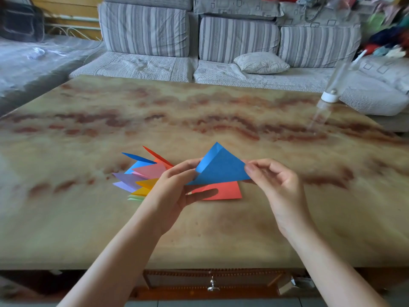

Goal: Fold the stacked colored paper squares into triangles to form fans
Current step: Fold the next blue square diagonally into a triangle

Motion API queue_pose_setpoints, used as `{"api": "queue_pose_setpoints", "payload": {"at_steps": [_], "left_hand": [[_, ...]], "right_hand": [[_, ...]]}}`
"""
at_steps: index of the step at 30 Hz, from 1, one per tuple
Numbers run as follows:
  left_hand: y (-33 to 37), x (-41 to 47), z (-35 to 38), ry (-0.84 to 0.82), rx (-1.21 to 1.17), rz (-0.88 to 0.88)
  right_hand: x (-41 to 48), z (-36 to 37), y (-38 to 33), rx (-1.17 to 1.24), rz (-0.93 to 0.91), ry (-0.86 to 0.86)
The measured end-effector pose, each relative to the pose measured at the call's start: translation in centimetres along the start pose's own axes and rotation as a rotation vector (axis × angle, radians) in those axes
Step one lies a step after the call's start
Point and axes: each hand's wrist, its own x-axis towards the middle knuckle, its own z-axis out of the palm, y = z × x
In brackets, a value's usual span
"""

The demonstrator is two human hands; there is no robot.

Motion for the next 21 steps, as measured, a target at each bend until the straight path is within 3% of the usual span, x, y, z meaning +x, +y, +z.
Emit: {"api": "queue_pose_setpoints", "payload": {"at_steps": [7, 14, 21], "left_hand": [[0.0, 0.3, 0.1, 0.046, 0.145, 0.038], [-0.6, 0.0, 0.7, 0.108, 0.284, 0.176], [-1.1, 0.0, 0.8, 0.115, 0.347, 0.235]], "right_hand": [[0.2, 0.1, 0.2, -0.053, 0.021, 0.072], [0.0, 0.5, -0.2, -0.017, 0.024, 0.062], [-0.1, 1.0, -0.8, 0.027, 0.142, 0.000]]}}
